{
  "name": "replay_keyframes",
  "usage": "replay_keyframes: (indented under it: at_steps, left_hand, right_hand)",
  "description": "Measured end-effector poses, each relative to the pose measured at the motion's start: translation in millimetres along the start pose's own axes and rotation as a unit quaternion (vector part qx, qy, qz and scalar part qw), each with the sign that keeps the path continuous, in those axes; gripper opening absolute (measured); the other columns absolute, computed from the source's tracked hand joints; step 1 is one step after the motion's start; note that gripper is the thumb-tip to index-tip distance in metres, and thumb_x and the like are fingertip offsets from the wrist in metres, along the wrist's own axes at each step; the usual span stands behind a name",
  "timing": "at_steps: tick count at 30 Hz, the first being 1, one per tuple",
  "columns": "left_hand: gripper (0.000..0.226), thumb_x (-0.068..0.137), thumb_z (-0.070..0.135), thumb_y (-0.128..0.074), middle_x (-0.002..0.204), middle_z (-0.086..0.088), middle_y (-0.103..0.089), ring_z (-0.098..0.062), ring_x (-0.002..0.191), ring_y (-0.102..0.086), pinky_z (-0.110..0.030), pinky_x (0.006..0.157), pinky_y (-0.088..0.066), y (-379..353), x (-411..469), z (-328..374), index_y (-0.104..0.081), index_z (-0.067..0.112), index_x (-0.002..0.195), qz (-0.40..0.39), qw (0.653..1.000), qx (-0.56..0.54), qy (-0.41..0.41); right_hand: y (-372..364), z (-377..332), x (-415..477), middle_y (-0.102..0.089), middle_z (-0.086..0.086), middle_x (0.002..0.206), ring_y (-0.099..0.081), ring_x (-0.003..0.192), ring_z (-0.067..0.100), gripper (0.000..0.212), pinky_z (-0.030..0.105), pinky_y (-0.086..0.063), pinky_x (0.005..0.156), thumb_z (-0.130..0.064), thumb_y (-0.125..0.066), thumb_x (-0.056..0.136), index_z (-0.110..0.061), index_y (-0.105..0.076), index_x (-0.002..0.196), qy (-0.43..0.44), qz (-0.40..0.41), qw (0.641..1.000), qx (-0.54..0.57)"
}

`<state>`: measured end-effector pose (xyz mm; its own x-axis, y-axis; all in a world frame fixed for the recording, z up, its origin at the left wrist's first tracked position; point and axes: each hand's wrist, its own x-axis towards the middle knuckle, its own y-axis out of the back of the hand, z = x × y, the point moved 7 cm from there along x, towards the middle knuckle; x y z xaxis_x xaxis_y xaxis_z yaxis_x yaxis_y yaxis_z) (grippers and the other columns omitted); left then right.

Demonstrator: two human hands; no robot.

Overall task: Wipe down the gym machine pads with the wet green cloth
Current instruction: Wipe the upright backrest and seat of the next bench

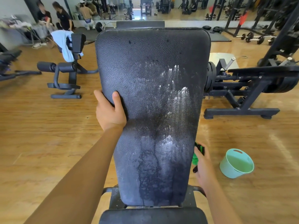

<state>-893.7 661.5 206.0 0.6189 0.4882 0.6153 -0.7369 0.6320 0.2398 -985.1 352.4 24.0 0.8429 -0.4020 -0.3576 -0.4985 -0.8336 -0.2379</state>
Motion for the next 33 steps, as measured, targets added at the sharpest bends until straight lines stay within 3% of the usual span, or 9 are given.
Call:
replay_keyframes:
  at_steps: [4,8,13,16,19,21,24,28,33]
  left_hand:
    - [0.064,0.086,0.057,-0.026,0.094,-0.017,-0.065,-0.042,0.082,-0.056,-0.034,0.060,-0.024,0,0,-2,-0.042,0.002,0.116,0.003,1.000,0.002,0.002]
    - [0.049,0.094,0.046,-0.036,0.094,-0.010,-0.063,-0.036,0.086,-0.057,-0.034,0.061,-0.030,-1,-1,-1,-0.043,0.002,0.115,-0.006,0.999,-0.027,0.018]
    - [0.037,0.099,0.036,-0.044,0.094,0.000,-0.059,-0.010,0.084,-0.053,-0.020,0.071,-0.036,3,-26,-32,-0.047,0.006,0.121,-0.068,0.990,-0.092,0.087]
    - [0.038,0.102,0.032,-0.039,0.096,-0.008,-0.061,-0.025,0.094,-0.056,-0.023,0.073,-0.034,9,-75,-74,-0.053,0.000,0.114,-0.064,0.983,-0.081,0.150]
    - [0.062,0.093,0.051,-0.027,0.088,-0.027,-0.061,-0.038,0.086,-0.056,-0.036,0.070,-0.035,7,-114,-104,-0.057,-0.003,0.087,-0.069,0.976,-0.052,0.202]
    - [0.070,0.084,0.063,-0.021,0.080,-0.033,-0.058,-0.042,0.078,-0.053,-0.046,0.068,-0.037,7,-123,-114,-0.050,0.000,0.072,-0.066,0.973,-0.032,0.221]
    - [0.072,0.078,0.068,-0.019,0.079,-0.032,-0.057,-0.041,0.077,-0.053,-0.046,0.067,-0.037,7,-123,-113,-0.049,0.003,0.072,-0.063,0.973,-0.034,0.220]
    - [0.079,0.080,0.067,-0.020,0.089,-0.036,-0.059,-0.044,0.084,-0.053,-0.045,0.070,-0.037,6,-122,-116,-0.056,-0.004,0.081,-0.054,0.975,-0.033,0.214]
    - [0.072,0.078,0.068,-0.016,0.083,-0.035,-0.056,-0.046,0.080,-0.050,-0.045,0.067,-0.035,6,-121,-115,-0.049,0.005,0.076,-0.061,0.980,-0.013,0.191]
  right_hand:
    - [-22,-49,6,-0.066,0.003,0.109,-0.064,0.092,0.016,0.019,0.034,-0.051,0.080,-0.013,-0.048,0.101,-0.024,-0.060,0.109,0.065,-0.044,0.995,0.066]
    - [-19,-35,3,-0.059,0.009,0.124,-0.057,0.102,0.022,0.018,0.043,-0.047,0.090,-0.020,-0.050,0.101,-0.035,-0.058,0.107,0.078,-0.014,0.996,0.043]
    - [-7,-17,-7,-0.058,0.003,0.117,-0.058,0.095,0.014,0.020,0.030,-0.048,0.080,-0.016,-0.050,0.100,-0.035,-0.053,0.106,0.071,-0.019,0.997,0.035]
    - [-1,-5,-8,-0.059,-0.002,0.113,-0.059,0.091,0.010,0.020,0.025,-0.050,0.076,-0.016,-0.050,0.100,-0.035,-0.052,0.106,0.059,-0.023,0.998,0.024]
    - [5,7,-4,-0.059,-0.001,0.114,-0.059,0.095,0.013,0.020,0.027,-0.050,0.078,-0.015,-0.050,0.100,-0.033,-0.052,0.109,0.057,-0.022,0.998,0.028]
    - [8,16,1,-0.059,0.002,0.115,-0.059,0.096,0.015,0.020,0.028,-0.049,0.079,-0.013,-0.050,0.100,-0.030,-0.053,0.110,0.065,-0.023,0.997,0.035]
    - [16,39,7,-0.059,0.003,0.115,-0.059,0.100,0.017,0.020,0.029,-0.050,0.079,-0.014,-0.050,0.100,-0.032,-0.054,0.108,0.052,-0.016,0.998,0.027]
    - [36,88,5,-0.058,0.010,0.123,-0.056,0.103,0.024,0.021,0.046,-0.046,0.092,-0.019,-0.051,0.100,-0.038,-0.055,0.106,0.006,0.013,1.000,-0.015]
    - [47,112,-5,-0.059,0.013,0.125,-0.058,0.112,0.029,0.020,0.045,-0.047,0.093,-0.017,-0.051,0.100,-0.035,-0.056,0.104,-0.044,0.030,0.998,-0.027]
